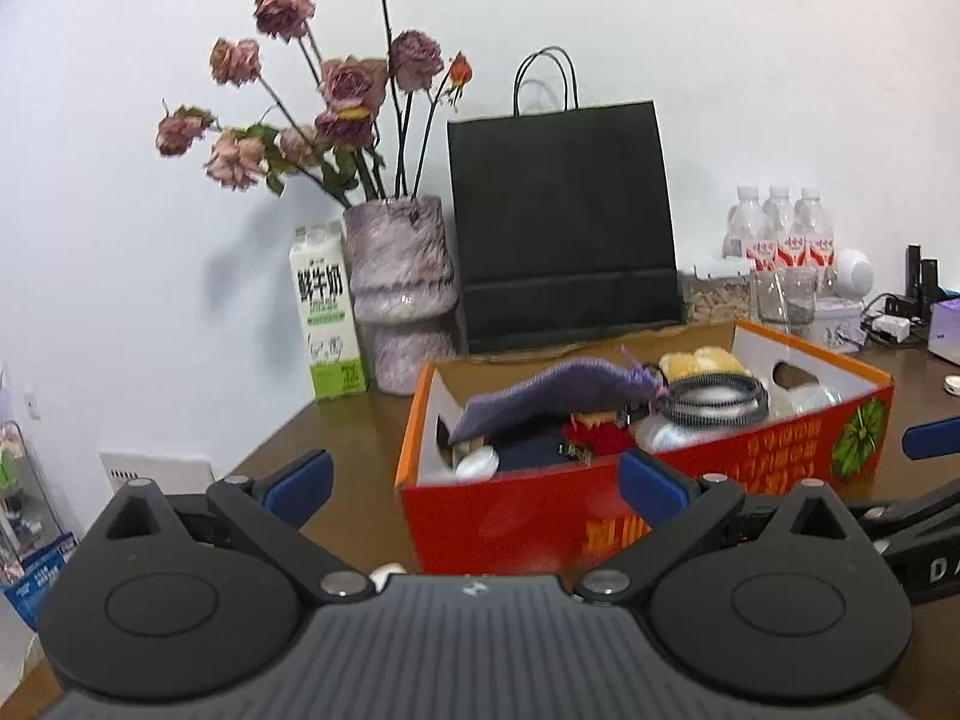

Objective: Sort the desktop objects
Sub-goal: 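Withdraw both tools toward the white tissue and black USB cable on the table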

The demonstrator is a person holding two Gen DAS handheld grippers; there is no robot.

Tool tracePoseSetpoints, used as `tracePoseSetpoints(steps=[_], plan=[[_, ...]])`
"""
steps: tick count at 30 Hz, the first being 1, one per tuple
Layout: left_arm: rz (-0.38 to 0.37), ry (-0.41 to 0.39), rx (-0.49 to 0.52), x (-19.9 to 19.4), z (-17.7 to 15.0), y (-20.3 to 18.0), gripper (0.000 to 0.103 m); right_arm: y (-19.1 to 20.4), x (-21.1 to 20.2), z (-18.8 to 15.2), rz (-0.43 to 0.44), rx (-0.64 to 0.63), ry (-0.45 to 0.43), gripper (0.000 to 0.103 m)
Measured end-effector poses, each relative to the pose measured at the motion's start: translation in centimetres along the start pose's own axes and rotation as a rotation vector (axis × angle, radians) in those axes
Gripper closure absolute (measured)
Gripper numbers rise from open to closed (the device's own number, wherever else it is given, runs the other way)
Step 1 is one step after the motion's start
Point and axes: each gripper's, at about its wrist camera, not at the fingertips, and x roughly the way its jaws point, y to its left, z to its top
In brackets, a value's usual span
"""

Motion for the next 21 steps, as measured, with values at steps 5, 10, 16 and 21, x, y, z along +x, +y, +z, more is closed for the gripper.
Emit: tracePoseSetpoints(steps=[5, 10, 16, 21], plan=[[-0.039, 0.073, -0.035, -0.2, -0.8, 1.2, 0.000, 0.4, -0.7, -1.2, 0.011, -0.004, 0.042, 0.000], [-0.102, 0.148, -0.045, -0.2, -1.3, 1.5, 0.000, 0.8, -1.0, -1.7, 0.026, -0.011, 0.068, 0.000], [-0.147, 0.190, 0.035, -0.7, -2.4, 0.2, 0.000, 1.2, -0.6, -2.2, 0.042, -0.026, 0.107, 0.000], [-0.174, 0.246, 0.018, -0.2, -3.0, 0.6, 0.000, 1.4, -0.1, -2.6, 0.039, -0.044, 0.147, 0.000]])
